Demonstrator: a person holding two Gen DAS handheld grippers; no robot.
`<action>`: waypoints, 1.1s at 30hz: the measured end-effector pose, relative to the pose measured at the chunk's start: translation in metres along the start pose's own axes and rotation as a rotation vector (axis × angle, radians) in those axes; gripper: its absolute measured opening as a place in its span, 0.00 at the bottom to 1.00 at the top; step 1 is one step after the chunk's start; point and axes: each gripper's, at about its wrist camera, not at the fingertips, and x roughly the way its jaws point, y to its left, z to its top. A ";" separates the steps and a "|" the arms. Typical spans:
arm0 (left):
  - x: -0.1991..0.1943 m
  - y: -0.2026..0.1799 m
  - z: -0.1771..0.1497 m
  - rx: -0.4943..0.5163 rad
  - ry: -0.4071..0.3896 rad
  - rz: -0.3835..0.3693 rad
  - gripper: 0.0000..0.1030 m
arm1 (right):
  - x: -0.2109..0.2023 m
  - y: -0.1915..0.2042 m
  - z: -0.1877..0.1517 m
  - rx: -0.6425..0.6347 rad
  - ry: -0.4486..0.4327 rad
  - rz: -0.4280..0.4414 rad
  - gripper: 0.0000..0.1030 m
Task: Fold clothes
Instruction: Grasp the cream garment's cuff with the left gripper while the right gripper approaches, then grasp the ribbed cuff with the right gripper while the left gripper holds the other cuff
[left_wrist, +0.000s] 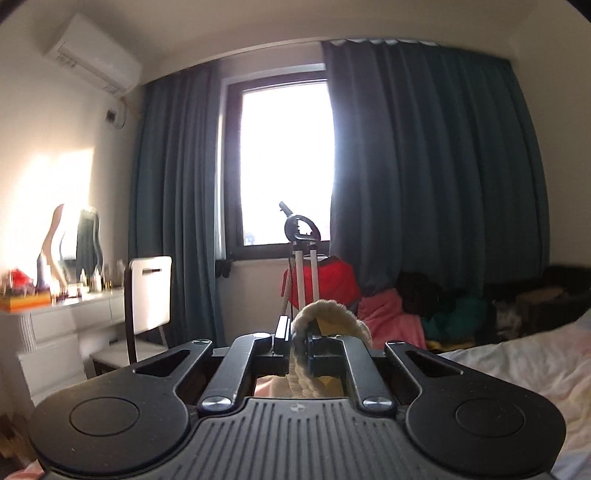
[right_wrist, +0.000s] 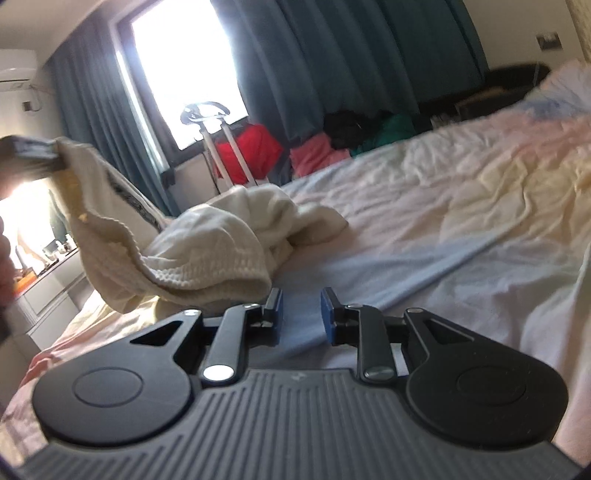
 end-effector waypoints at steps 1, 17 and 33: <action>-0.013 0.014 0.003 -0.027 0.009 -0.010 0.06 | -0.005 0.004 0.001 -0.018 -0.012 0.006 0.26; -0.091 0.205 -0.090 -0.250 0.346 0.054 0.06 | -0.064 0.078 -0.026 -0.169 0.142 0.158 0.27; -0.055 0.223 -0.113 -0.344 0.412 0.107 0.10 | 0.046 0.109 -0.058 -0.294 0.271 0.101 0.45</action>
